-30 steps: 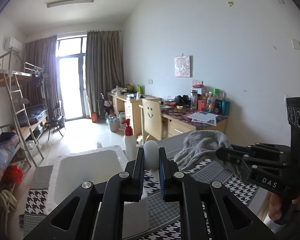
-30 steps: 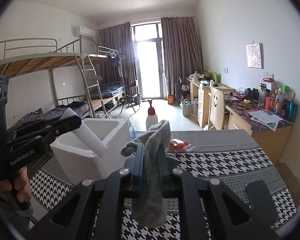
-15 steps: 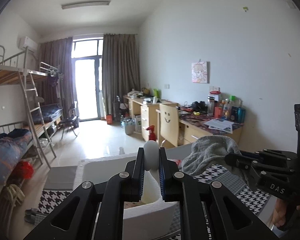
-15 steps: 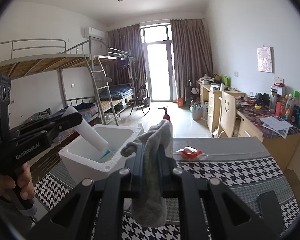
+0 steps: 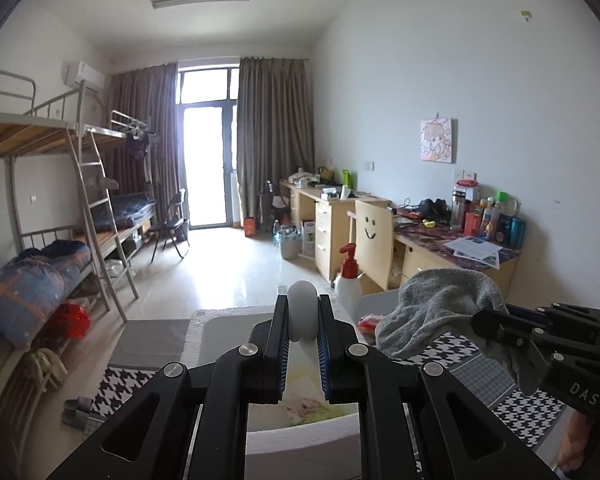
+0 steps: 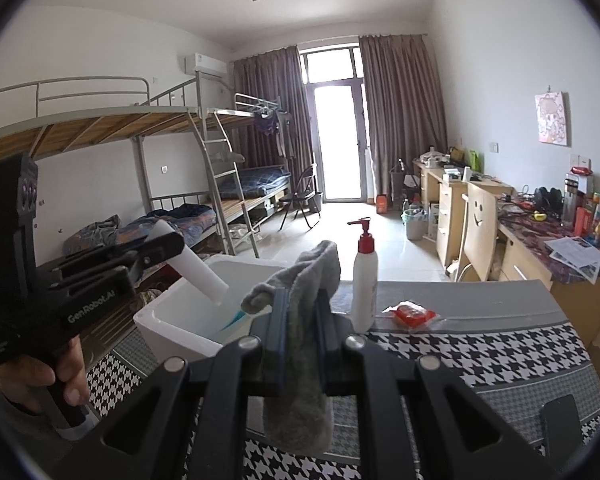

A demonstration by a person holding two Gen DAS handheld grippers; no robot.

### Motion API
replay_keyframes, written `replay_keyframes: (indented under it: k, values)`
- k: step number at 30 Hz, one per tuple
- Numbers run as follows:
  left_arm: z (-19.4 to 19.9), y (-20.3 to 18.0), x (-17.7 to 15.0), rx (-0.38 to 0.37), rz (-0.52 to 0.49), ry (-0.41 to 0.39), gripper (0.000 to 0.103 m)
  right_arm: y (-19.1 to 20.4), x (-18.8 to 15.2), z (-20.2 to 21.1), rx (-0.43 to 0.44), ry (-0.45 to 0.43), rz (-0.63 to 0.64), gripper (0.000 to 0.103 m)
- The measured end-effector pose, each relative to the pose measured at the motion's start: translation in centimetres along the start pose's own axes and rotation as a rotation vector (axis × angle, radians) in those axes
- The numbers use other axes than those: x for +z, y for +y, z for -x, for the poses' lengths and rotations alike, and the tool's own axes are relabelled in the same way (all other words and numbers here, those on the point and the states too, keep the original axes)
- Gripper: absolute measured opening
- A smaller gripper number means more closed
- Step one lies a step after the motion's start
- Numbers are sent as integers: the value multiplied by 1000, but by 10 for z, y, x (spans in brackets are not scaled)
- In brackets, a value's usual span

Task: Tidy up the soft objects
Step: 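Open the left tool to drop the white roll into the foam box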

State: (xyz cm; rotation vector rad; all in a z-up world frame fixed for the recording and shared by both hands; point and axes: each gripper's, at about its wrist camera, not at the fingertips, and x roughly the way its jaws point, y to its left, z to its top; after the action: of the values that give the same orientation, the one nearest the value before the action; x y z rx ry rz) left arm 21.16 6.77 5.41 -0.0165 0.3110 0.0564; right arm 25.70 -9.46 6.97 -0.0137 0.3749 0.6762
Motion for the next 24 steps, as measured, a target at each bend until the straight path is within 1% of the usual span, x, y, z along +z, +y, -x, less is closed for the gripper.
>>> replay_keyframes:
  k: [7, 11, 14, 18, 24]
  values:
    - [-11, 7, -2, 33, 17, 28, 14, 11, 8, -18, 10, 30, 20, 15]
    - [-16, 9, -3, 49, 17, 40, 14, 13, 12, -22, 10, 33, 30, 15]
    - [-25, 13, -5, 55, 25, 62, 14, 13, 13, -25, 7, 36, 30, 15]
    - [-34, 20, -7, 44, 37, 85, 14, 13, 11, -28, 1, 48, 37, 15]
    - [-41, 22, -11, 61, 35, 113, 15, 17, 13, -31, -15, 51, 44, 15]
